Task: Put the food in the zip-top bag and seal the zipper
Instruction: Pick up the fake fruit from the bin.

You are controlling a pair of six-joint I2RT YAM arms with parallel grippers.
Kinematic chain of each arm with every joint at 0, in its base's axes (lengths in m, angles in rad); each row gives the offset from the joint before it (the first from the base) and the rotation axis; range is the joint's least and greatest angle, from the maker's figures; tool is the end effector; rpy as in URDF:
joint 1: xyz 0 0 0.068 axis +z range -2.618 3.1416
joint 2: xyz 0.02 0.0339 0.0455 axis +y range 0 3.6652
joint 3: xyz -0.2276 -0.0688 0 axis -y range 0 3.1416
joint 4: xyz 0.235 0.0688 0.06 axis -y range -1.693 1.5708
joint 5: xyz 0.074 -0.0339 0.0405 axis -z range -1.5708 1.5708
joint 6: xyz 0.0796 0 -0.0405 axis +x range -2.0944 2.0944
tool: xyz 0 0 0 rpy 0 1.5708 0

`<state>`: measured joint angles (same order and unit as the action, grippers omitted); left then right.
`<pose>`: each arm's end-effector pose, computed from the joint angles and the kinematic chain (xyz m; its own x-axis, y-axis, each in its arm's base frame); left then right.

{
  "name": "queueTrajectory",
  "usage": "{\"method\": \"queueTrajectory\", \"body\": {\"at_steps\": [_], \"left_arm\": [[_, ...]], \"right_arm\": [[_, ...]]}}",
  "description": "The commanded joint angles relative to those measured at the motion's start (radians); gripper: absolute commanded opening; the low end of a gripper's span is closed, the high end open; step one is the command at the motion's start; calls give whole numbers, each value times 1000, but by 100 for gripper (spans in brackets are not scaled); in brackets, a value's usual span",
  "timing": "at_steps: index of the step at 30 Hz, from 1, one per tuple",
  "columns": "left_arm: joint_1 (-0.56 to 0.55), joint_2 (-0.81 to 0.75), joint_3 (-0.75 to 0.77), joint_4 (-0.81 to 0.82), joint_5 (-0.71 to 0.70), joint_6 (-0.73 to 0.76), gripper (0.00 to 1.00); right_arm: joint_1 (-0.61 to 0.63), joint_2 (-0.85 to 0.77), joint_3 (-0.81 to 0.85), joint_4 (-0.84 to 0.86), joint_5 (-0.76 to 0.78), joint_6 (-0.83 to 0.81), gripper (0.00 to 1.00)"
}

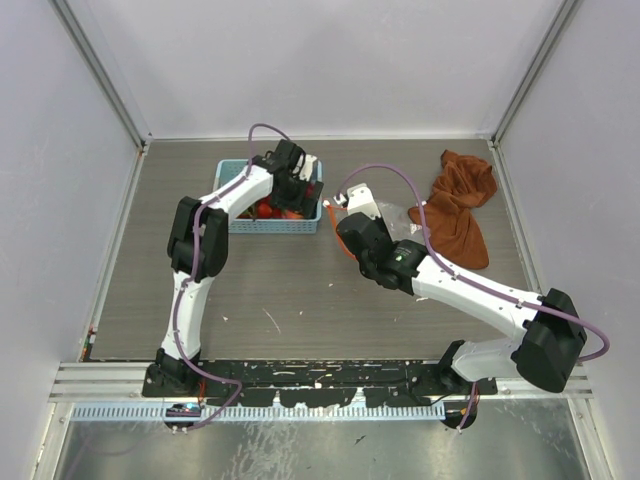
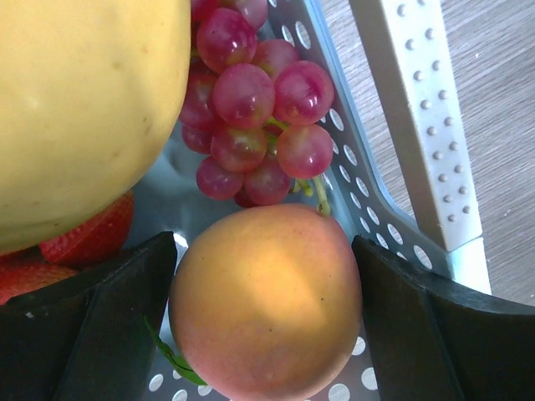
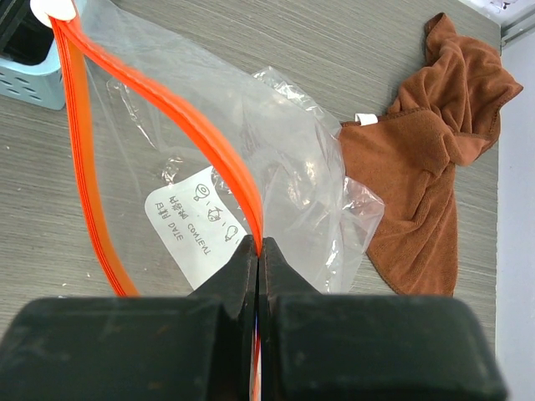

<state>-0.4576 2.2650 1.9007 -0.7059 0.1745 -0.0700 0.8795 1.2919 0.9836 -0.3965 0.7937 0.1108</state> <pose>0.4242 -0.2243 0.1271 -0.8208 0.3274 -0.4681 0.4535 0.8717 -0.1855 0.2339 0.1937 0.2341 -0.4320 -0.4004 -0.8081 -0.1471 0.9153 -0.3748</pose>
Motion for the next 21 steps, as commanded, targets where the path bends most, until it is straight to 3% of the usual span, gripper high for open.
{"method": "queueTrajectory", "body": {"at_steps": [1,4,12,17,21], "left_arm": [[11,-29,57,-98,-39,-18,87],[10,-22,72,-114,-38,-22,86],[11,-108,39,-101,-34,-36,58],[11,-155,28,-100,-41,-59,47],[11,-232,-36,-37,-55,-91,44]], "right_arm": [[-2,-14,39,30,5,12,0],[-2,-14,41,30,6,12,0],[-2,-21,50,33,9,13,0],[-2,-32,53,38,7,15,0],[-2,-36,56,39,7,13,0]]}}
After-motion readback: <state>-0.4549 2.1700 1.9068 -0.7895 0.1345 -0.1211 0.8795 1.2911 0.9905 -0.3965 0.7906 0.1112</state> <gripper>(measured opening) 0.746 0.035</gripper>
